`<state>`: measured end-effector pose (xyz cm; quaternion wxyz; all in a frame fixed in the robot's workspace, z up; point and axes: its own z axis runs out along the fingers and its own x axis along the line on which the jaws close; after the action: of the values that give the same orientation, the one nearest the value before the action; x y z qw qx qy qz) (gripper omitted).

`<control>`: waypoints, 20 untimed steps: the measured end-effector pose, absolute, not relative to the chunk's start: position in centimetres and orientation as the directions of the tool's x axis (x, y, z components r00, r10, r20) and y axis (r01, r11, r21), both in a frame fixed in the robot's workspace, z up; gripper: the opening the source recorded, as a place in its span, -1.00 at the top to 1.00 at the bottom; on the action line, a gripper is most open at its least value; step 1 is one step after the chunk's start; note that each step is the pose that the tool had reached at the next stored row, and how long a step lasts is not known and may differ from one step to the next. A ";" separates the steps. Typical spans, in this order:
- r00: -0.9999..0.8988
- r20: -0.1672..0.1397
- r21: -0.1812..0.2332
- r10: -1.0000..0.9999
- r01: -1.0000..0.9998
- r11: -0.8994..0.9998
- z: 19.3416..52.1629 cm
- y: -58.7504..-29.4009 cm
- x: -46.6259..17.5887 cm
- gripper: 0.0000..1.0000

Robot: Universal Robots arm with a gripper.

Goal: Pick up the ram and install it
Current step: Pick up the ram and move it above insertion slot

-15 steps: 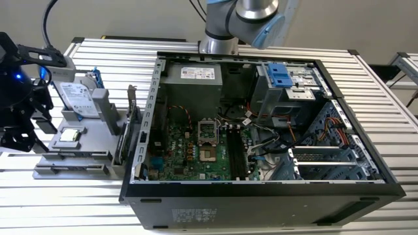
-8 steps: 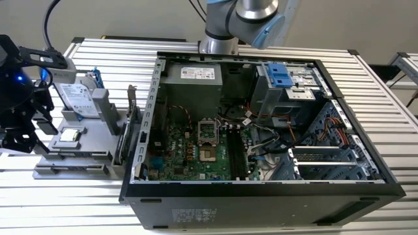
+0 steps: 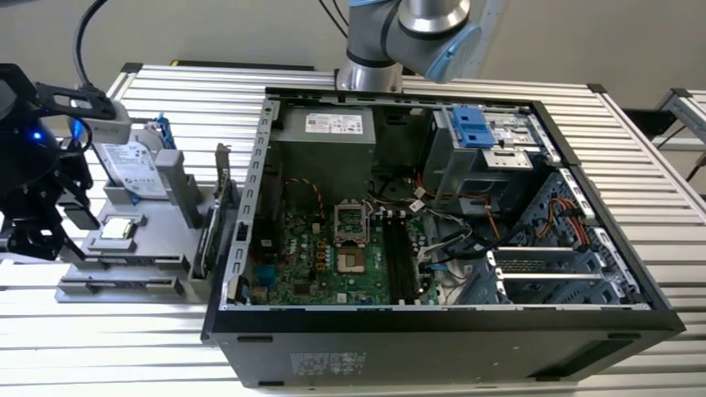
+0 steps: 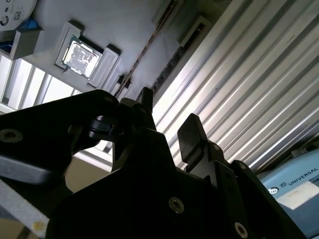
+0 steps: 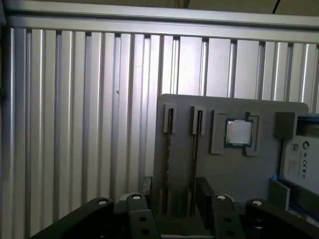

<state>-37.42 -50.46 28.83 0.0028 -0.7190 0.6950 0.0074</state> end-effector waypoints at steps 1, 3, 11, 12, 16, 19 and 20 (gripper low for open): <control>0.035 -0.015 0.006 -0.999 -0.999 -0.035 28.8 -50.5 -37.4 -1.00; 0.036 -0.015 0.006 -0.999 -0.999 -0.036 28.7 -50.5 -37.4 -1.00; 0.042 -0.015 0.006 -0.999 -0.999 -0.042 28.3 -50.5 -37.4 -1.00; 0.042 -0.015 0.006 -0.999 -0.999 -0.042 28.3 -50.5 -37.4 -1.00; 0.043 -0.015 0.006 -0.999 -0.999 -0.043 28.0 -50.5 -37.4 -1.00; 0.043 -0.015 0.006 -0.999 -0.999 -0.043 27.7 -50.5 -37.4 -1.00; 0.043 -0.015 0.006 -0.999 -0.999 -0.043 27.7 -50.5 -37.4 -1.00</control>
<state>-37.40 -50.46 27.65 0.0028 -0.7223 0.6916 0.0074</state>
